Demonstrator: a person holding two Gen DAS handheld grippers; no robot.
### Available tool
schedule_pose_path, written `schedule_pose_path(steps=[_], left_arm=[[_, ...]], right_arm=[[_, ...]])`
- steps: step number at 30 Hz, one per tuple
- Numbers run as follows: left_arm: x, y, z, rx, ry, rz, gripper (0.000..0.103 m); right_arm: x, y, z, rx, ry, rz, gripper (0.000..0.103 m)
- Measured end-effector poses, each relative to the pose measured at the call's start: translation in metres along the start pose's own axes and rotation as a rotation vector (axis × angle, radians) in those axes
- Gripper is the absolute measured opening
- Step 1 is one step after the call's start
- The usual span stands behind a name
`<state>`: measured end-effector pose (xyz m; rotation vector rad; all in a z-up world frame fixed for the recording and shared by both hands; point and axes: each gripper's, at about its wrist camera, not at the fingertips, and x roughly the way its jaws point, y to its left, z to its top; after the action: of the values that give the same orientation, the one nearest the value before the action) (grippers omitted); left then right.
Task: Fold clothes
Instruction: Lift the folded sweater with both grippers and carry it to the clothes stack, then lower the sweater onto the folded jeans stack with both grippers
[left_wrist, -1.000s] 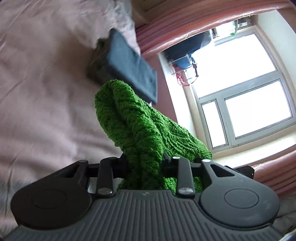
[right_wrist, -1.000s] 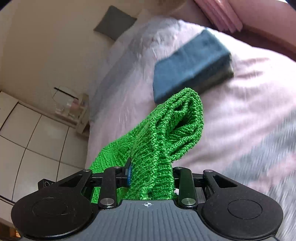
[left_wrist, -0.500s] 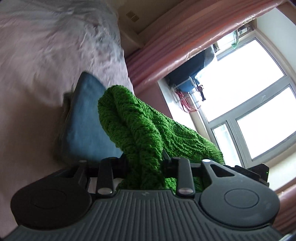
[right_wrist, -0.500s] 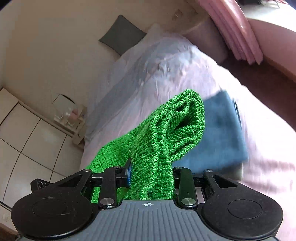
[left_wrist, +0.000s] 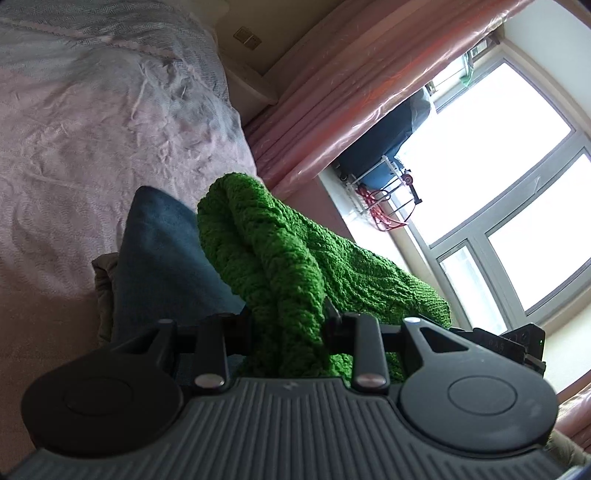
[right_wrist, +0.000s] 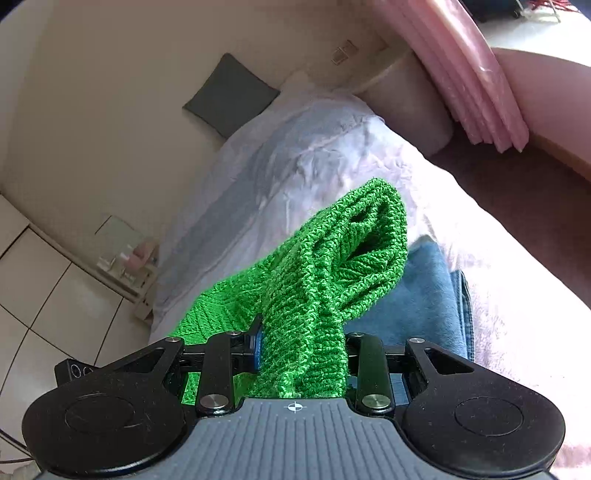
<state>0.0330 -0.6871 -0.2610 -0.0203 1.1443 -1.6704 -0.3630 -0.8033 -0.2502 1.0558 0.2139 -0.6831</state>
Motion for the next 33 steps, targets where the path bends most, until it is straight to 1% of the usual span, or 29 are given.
schedule_pose_path(steps=[2, 4, 6, 7, 9, 10, 12, 14, 16, 17, 19, 20, 21, 22, 23, 24, 25, 26, 27, 29, 31, 33], left_arm=[[0.007, 0.011, -0.009, 0.007, 0.017, 0.029, 0.028], [0.015, 0.019, -0.018, 0.029, 0.043, 0.072, 0.028], [0.018, 0.023, -0.023, 0.059, 0.05, 0.099, 0.03], [0.017, 0.023, -0.023, 0.059, 0.049, 0.1, 0.031], [0.015, 0.022, -0.023, 0.065, 0.049, 0.106, 0.033], [0.014, 0.021, -0.022, 0.076, 0.051, 0.114, 0.033], [0.009, 0.019, -0.02, 0.07, 0.053, 0.128, 0.034], [0.001, 0.016, -0.02, 0.054, 0.051, 0.141, 0.034], [-0.013, 0.013, -0.021, 0.04, 0.03, 0.158, 0.033], [-0.022, 0.008, -0.022, 0.056, 0.006, 0.174, 0.032], [-0.041, -0.006, -0.023, 0.118, -0.054, 0.206, 0.031], [-0.045, -0.015, -0.023, 0.163, -0.066, 0.208, 0.029], [-0.046, -0.024, -0.022, 0.213, -0.068, 0.21, 0.025], [-0.048, -0.033, -0.022, 0.263, -0.071, 0.213, 0.024], [-0.045, -0.041, -0.022, 0.318, -0.062, 0.215, 0.024], [-0.038, -0.048, -0.023, 0.37, -0.04, 0.227, 0.02], [-0.029, -0.05, -0.025, 0.413, -0.009, 0.258, 0.017], [-0.019, -0.047, -0.029, 0.437, 0.019, 0.292, 0.015], [-0.01, -0.041, -0.033, 0.441, 0.044, 0.316, 0.014], [0.005, -0.026, -0.042, 0.449, 0.08, 0.356, 0.013], [0.008, -0.014, -0.043, 0.415, 0.073, 0.345, 0.011], [0.009, -0.007, -0.043, 0.383, 0.07, 0.335, 0.011]], right_arm=[[0.014, -0.015, -0.008, 0.012, 0.021, -0.028, 0.03], [0.026, -0.027, -0.018, 0.027, 0.042, -0.112, 0.032], [0.027, -0.036, -0.027, 0.063, 0.013, -0.143, 0.04], [0.025, -0.036, -0.028, 0.071, -0.002, -0.152, 0.046], [0.022, -0.033, -0.029, 0.064, -0.023, -0.18, 0.05], [0.021, -0.028, -0.028, 0.043, -0.025, -0.204, 0.052], [0.015, -0.015, -0.025, -0.012, -0.042, -0.263, 0.06], [0.002, -0.003, -0.027, -0.059, -0.088, -0.337, 0.062], [-0.014, 0.007, -0.033, -0.08, -0.141, -0.391, 0.062], [-0.023, 0.012, -0.037, -0.091, -0.171, -0.418, 0.061], [-0.032, 0.032, -0.049, -0.18, -0.206, -0.457, 0.061], [-0.037, 0.041, -0.056, -0.225, -0.223, -0.476, 0.061], [-0.034, 0.05, -0.063, -0.278, -0.225, -0.479, 0.061], [-0.032, 0.059, -0.071, -0.332, -0.226, -0.48, 0.061], [-0.024, 0.065, -0.079, -0.371, -0.206, -0.483, 0.061], [-0.016, 0.07, -0.087, -0.409, -0.185, -0.485, 0.061], [-0.007, 0.071, -0.094, -0.433, -0.163, -0.502, 0.059], [0.003, 0.072, -0.101, -0.456, -0.141, -0.519, 0.054], [0.013, 0.066, -0.106, -0.464, -0.114, -0.542, 0.052], [0.032, 0.046, -0.108, -0.432, -0.059, -0.573, 0.051], [0.035, 0.031, -0.107, -0.386, -0.052, -0.544, 0.051], [0.034, 0.033, -0.102, -0.374, -0.024, -0.537, 0.052]])
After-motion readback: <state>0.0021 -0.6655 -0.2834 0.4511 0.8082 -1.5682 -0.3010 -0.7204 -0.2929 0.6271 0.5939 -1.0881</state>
